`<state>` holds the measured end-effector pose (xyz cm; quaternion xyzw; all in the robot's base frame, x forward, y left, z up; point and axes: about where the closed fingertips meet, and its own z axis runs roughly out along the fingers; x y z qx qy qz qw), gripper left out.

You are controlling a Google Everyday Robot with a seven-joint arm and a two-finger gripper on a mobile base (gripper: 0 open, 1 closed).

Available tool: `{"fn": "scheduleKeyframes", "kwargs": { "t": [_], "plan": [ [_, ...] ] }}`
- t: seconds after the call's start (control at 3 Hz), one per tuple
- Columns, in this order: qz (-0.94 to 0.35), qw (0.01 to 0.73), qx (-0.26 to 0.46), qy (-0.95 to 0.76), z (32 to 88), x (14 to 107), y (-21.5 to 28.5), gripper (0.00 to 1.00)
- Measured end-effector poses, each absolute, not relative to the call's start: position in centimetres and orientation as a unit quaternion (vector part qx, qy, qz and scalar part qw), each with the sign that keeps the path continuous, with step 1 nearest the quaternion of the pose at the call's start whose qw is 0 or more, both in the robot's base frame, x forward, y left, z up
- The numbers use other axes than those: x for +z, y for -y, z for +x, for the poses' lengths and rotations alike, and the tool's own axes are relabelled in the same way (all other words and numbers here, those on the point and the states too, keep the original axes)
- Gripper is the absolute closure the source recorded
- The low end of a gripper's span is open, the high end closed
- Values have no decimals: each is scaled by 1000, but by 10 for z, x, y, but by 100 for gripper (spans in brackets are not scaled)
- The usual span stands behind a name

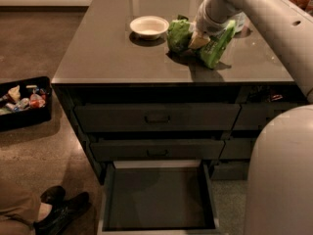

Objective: Pick green rice chip bag from bottom drawer and place on counter

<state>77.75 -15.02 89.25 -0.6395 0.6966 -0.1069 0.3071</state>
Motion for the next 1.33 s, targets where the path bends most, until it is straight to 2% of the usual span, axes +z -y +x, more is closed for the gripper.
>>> {"fn": "scheduleKeyframes", "kwargs": {
  "t": [0.33,1.33],
  "plan": [
    [-645,279,-87,-707,779,861,167,0],
    [-646,264,-73,-713,774,857,181,0]
  ]
}}
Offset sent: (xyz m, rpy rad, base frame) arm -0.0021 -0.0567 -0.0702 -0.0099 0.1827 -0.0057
